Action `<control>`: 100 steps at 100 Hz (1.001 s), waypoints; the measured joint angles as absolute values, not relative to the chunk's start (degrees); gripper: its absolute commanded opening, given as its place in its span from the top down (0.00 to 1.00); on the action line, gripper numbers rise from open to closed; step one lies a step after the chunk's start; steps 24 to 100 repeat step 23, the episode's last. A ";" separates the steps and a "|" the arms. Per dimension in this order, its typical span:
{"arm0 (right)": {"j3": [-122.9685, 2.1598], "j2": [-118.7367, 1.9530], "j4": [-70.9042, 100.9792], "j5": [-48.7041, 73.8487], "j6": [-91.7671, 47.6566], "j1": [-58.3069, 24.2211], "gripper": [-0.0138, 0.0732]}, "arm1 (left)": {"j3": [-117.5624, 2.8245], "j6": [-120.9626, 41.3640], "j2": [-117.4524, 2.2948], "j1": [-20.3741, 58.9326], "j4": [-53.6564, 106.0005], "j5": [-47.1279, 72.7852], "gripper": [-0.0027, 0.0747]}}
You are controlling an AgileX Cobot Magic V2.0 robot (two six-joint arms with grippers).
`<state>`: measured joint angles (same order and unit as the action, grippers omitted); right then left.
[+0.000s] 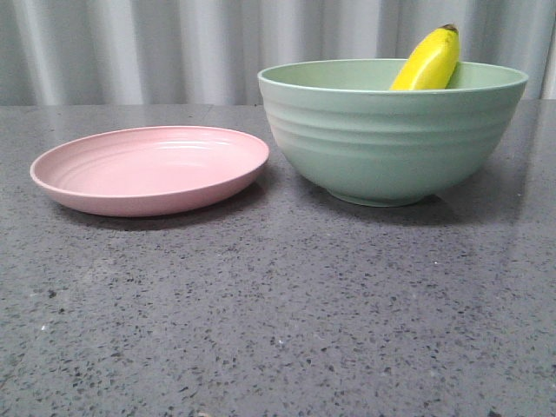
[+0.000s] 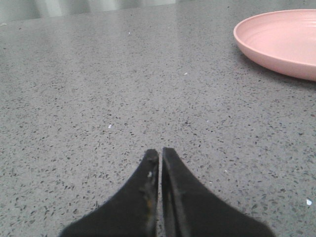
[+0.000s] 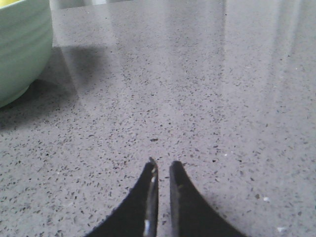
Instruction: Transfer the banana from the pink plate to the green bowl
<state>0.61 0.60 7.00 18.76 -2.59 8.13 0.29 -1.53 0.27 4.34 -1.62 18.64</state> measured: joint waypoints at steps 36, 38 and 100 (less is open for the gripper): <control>0.61 0.60 7.00 18.76 -2.41 8.13 0.87 | 0.29 -1.53 0.27 4.34 -1.62 18.64 0.99; 0.61 0.60 7.00 18.76 -2.41 8.13 0.87 | 0.29 -1.53 0.27 4.34 -1.62 18.64 0.99; 0.61 0.60 7.00 18.76 -2.41 8.13 0.87 | 0.29 -1.53 0.27 4.34 -1.62 18.64 0.99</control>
